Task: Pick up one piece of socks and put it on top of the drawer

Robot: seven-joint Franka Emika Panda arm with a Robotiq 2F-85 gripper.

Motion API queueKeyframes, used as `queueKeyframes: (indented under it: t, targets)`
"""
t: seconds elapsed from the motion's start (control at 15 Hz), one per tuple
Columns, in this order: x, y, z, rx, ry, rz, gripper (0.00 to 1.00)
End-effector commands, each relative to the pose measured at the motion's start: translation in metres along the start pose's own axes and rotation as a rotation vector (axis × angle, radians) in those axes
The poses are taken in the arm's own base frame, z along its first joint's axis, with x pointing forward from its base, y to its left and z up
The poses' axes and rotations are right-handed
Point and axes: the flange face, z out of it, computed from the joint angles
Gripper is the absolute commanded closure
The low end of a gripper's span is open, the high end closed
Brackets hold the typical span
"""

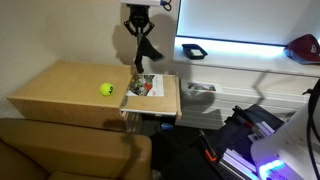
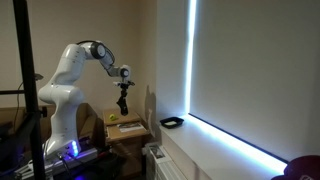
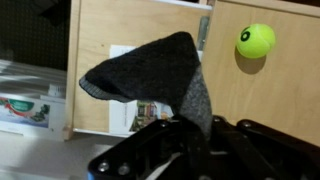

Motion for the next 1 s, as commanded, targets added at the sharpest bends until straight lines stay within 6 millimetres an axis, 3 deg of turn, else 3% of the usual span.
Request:
queueKeyframes:
  t: [0.0,0.07,0.13,0.33,0.4,0.53,0.93]
  targets:
    - [0.014,-0.057,-0.005,0.053,0.137,-0.03,0.99]
    - [0.009,-0.062,-0.012,0.097,0.109,-0.031,0.99]
    - [0.003,-0.051,0.0,0.051,0.103,-0.03,0.94]
    - [0.004,-0.064,-0.011,0.079,0.116,-0.037,0.99]
    - [0.006,-0.06,-0.001,0.052,0.083,-0.04,0.99]
    - [0.01,-0.074,0.021,0.056,0.074,-0.052,0.99]
    - [0.031,-0.13,0.065,0.141,0.232,-0.086,0.99]
